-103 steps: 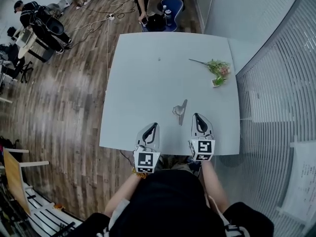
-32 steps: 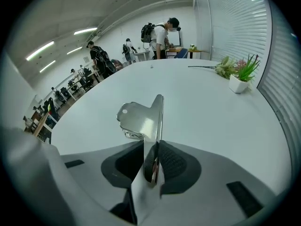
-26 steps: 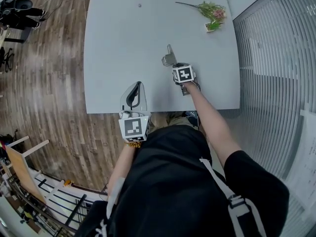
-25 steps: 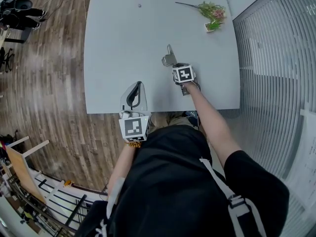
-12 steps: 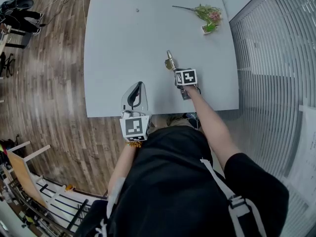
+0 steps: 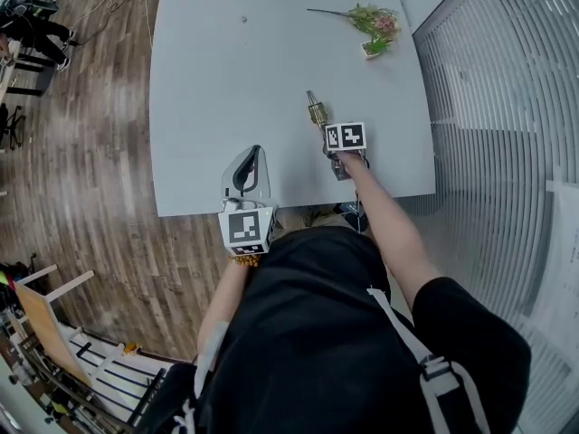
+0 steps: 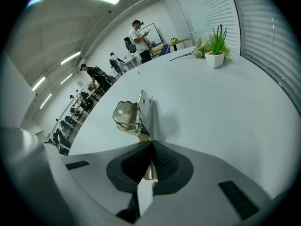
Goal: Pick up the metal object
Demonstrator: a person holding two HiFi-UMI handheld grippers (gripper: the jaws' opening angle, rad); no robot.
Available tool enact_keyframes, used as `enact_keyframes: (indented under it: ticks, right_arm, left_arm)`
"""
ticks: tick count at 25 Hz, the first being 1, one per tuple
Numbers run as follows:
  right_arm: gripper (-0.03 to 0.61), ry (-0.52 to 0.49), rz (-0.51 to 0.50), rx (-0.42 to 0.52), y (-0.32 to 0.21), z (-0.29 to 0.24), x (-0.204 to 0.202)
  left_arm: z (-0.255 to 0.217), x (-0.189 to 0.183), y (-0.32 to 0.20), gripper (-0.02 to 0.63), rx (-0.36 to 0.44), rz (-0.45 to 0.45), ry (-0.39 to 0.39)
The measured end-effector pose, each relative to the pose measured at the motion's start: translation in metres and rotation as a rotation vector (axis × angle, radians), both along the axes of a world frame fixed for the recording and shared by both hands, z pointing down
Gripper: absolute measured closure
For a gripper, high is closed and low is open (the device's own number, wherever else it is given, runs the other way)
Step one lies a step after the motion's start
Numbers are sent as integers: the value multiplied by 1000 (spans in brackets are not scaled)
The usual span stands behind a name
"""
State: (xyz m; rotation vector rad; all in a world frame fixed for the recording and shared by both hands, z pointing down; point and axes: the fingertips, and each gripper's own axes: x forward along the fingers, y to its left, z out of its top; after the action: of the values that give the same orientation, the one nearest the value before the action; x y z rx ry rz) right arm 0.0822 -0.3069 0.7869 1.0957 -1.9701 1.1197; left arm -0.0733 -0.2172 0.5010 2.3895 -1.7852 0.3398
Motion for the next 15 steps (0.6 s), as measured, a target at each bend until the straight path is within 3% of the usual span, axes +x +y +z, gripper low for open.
enact_keyframes:
  ticks: [15]
  right_arm:
    - [574,-50,27,92,-13,-34,5]
  left_arm:
    - [2,11,-5,607,-3,42,11]
